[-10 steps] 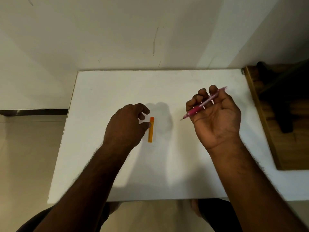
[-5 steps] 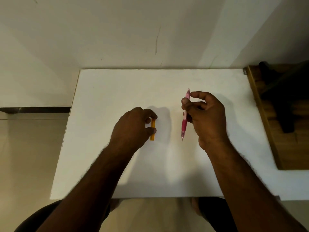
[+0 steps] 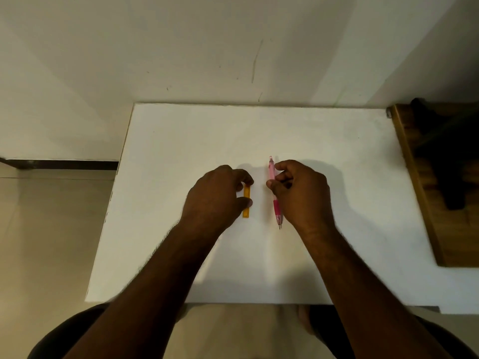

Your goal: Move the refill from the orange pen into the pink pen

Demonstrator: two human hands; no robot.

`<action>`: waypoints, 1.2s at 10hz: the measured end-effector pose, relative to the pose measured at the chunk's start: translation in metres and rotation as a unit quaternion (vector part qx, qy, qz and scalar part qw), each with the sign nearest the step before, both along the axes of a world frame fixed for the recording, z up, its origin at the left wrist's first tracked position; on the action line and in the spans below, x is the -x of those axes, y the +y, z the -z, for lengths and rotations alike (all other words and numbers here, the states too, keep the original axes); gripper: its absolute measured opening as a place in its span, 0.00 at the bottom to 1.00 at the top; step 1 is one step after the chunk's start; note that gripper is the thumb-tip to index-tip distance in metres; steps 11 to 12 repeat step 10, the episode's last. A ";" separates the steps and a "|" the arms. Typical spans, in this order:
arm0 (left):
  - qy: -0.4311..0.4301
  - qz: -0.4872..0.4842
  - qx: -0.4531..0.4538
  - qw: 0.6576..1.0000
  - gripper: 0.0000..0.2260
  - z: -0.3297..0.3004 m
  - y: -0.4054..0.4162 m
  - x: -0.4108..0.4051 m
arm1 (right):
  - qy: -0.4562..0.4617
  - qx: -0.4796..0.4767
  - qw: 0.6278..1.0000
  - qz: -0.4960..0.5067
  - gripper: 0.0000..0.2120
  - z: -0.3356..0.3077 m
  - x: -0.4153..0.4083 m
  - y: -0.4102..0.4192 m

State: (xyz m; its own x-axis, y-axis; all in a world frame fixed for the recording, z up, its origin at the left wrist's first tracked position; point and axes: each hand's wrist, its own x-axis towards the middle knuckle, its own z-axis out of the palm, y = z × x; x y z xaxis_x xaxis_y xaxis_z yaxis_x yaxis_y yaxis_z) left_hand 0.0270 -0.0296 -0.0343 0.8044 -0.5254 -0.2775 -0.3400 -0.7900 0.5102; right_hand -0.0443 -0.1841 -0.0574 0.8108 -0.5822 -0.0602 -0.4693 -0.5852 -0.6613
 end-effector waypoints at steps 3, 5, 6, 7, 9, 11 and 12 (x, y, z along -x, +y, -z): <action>-0.010 0.005 -0.004 1.000 0.17 0.001 -0.001 0.000 | 0.045 0.070 0.996 -0.040 0.15 -0.002 0.001 0.005; -0.008 0.005 0.003 1.000 0.17 0.002 0.000 -0.001 | 0.069 0.086 0.993 -0.051 0.17 -0.002 0.002 0.004; -0.012 0.008 0.002 1.000 0.17 0.002 0.000 -0.001 | 0.071 0.097 0.991 -0.053 0.16 0.000 0.002 0.003; -0.017 0.011 0.007 1.000 0.18 0.000 0.001 -0.002 | 0.049 0.098 0.993 -0.045 0.17 0.001 0.003 0.002; -0.069 -0.006 0.055 0.996 0.21 -0.006 0.002 -0.005 | -0.020 0.111 0.994 -0.012 0.22 -0.013 0.005 0.001; -0.104 -0.036 0.084 0.990 0.26 -0.016 0.007 0.002 | -0.058 0.122 0.991 0.001 0.24 -0.030 0.010 0.008; -0.104 -0.036 0.084 0.990 0.26 -0.016 0.007 0.002 | -0.058 0.122 0.991 0.001 0.24 -0.030 0.010 0.008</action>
